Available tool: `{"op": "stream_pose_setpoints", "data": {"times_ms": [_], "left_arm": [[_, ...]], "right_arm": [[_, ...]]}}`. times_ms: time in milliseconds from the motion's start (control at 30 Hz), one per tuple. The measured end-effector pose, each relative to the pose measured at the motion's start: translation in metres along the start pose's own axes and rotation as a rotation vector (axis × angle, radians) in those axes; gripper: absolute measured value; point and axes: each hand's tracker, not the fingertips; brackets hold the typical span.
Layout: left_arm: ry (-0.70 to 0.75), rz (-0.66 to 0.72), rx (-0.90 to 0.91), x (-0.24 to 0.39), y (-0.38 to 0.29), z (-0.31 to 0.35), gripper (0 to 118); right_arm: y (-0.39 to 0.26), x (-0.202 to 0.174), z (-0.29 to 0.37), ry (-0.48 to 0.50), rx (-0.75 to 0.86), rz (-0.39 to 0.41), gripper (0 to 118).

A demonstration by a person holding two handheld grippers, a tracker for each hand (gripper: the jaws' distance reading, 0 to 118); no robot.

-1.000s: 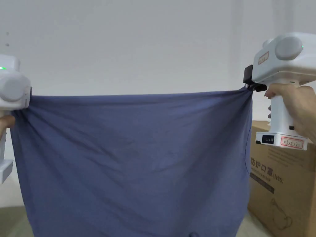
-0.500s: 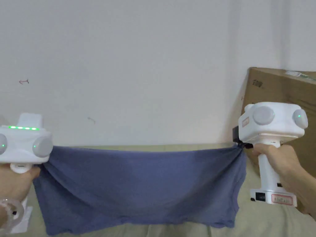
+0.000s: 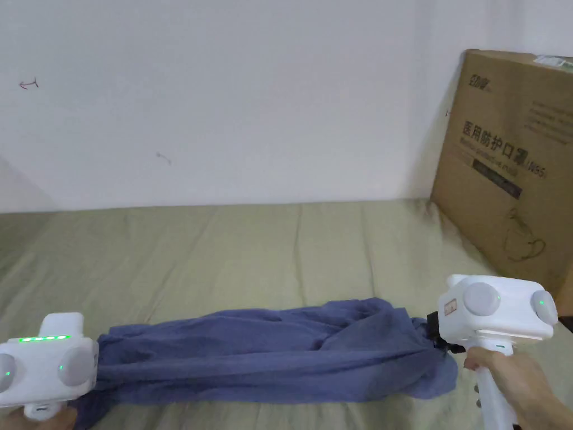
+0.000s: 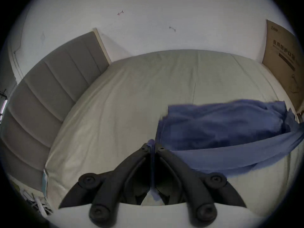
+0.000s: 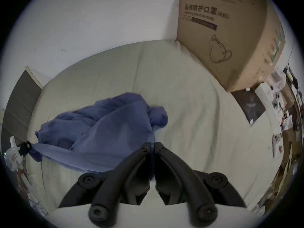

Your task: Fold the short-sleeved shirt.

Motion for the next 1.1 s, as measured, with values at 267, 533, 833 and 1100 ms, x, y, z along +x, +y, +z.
{"op": "stream_pose_setpoints", "data": {"times_ms": [267, 533, 833, 1100], "left_arm": [[-0.037, -0.043, 0.012, -0.043, -0.107, 0.091, 2], [-0.029, -0.096, -0.023, -0.081, -0.236, 0.175, 2], [-0.05, -0.067, -0.039, -0.101, -0.312, 0.217, 2], [-0.113, -0.009, -0.026, -0.103, -0.317, 0.228, 116]], "right_arm": [[-0.132, 0.036, 0.058, 0.046, -0.028, -0.019, 3], [-0.279, 0.056, 0.128, 0.039, -0.102, 0.028, 3], [-0.342, 0.075, 0.148, 0.045, -0.126, 0.012, 3], [-0.348, 0.065, 0.158, 0.027, -0.106, 0.003, 60]]}}
